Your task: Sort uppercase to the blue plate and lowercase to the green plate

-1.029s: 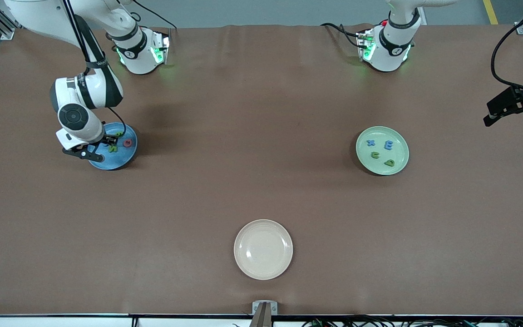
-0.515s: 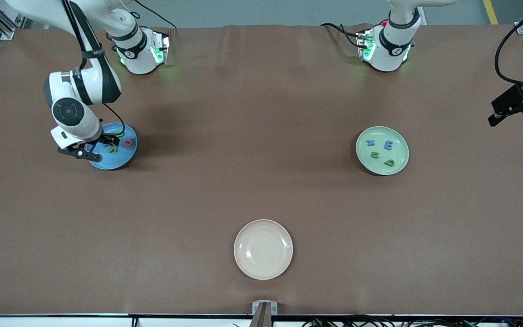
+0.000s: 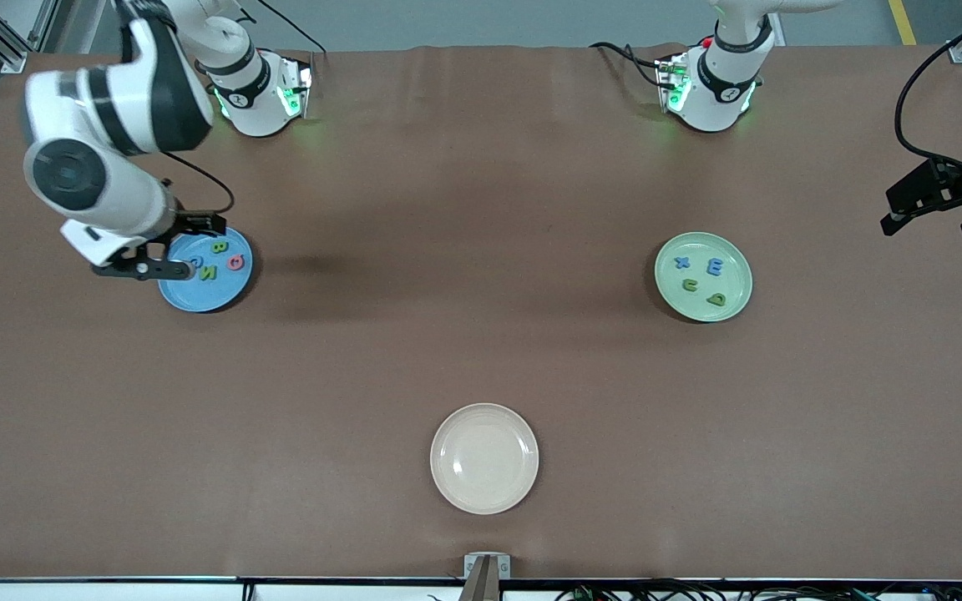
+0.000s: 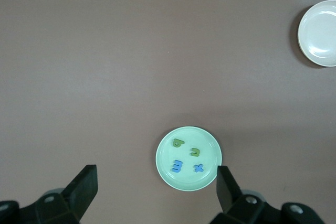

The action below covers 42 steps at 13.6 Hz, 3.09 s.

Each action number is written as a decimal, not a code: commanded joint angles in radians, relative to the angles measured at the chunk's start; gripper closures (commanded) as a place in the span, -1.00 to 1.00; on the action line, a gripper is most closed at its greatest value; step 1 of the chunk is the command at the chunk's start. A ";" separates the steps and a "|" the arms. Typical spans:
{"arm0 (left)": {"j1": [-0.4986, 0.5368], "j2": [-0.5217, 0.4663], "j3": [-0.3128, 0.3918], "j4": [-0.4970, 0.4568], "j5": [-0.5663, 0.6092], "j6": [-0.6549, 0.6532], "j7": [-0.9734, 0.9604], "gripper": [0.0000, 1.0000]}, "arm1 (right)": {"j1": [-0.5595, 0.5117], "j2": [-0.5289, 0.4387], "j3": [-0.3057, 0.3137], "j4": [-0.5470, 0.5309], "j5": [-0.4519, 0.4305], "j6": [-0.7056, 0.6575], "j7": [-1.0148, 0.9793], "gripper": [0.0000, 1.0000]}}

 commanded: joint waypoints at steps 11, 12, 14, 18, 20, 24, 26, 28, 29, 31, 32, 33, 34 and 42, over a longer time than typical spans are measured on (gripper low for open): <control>0.006 0.011 -0.006 0.027 -0.003 -0.006 0.003 -1.00 | -0.189 0.105 -0.008 0.467 0.199 -0.177 -0.198 -1.00; 0.006 0.011 -0.006 0.027 -0.003 -0.006 0.001 -1.00 | -0.192 0.105 -0.008 0.468 0.191 -0.178 -0.200 -1.00; 0.006 0.013 -0.006 0.027 -0.003 -0.006 0.001 -1.00 | -0.203 0.105 -0.008 0.473 0.192 -0.178 -0.207 -1.00; 0.004 0.011 -0.006 0.029 -0.001 -0.006 0.003 -1.00 | -0.201 0.104 -0.004 0.493 0.196 -0.186 -0.197 -1.00; 0.004 0.010 -0.006 0.029 -0.001 -0.006 0.003 -1.00 | -0.200 0.101 -0.005 0.491 0.196 -0.200 -0.205 -1.00; 0.001 0.010 -0.013 0.029 -0.003 -0.006 -0.006 -1.00 | -0.201 0.084 -0.001 0.487 0.197 -0.213 -0.201 -1.00; 0.006 0.008 -0.026 0.026 -0.012 -0.001 -0.007 -1.00 | -0.209 0.073 0.009 0.483 0.197 -0.233 -0.197 -1.00; 0.012 0.003 -0.027 0.018 -0.017 0.010 -0.005 -1.00 | -0.335 0.053 0.142 0.479 0.197 -0.249 -0.196 -1.00; 0.012 0.003 -0.026 0.017 -0.017 0.011 -0.005 -1.00 | -0.400 0.036 0.214 0.464 0.194 -0.249 -0.196 -1.00; 0.013 0.003 -0.026 0.017 -0.021 0.011 -0.003 -1.00 | -0.476 0.003 0.284 0.438 0.193 -0.252 -0.196 -1.00; 0.015 0.003 -0.026 0.018 -0.024 0.013 -0.002 -1.00 | -0.491 -0.025 0.295 0.413 0.192 -0.247 -0.196 -1.00; 0.015 0.003 -0.024 0.018 -0.024 0.013 -0.002 -1.00 | -0.506 -0.048 0.313 0.390 0.192 -0.240 -0.194 -1.00; 0.015 0.002 -0.024 0.018 -0.024 0.014 0.000 -1.00 | -0.549 -0.060 0.365 0.381 0.192 -0.241 -0.194 -1.00; 0.015 0.000 -0.026 0.018 -0.021 0.019 0.010 -1.00 | -0.619 -0.091 0.489 0.345 0.162 -0.200 -0.185 -1.00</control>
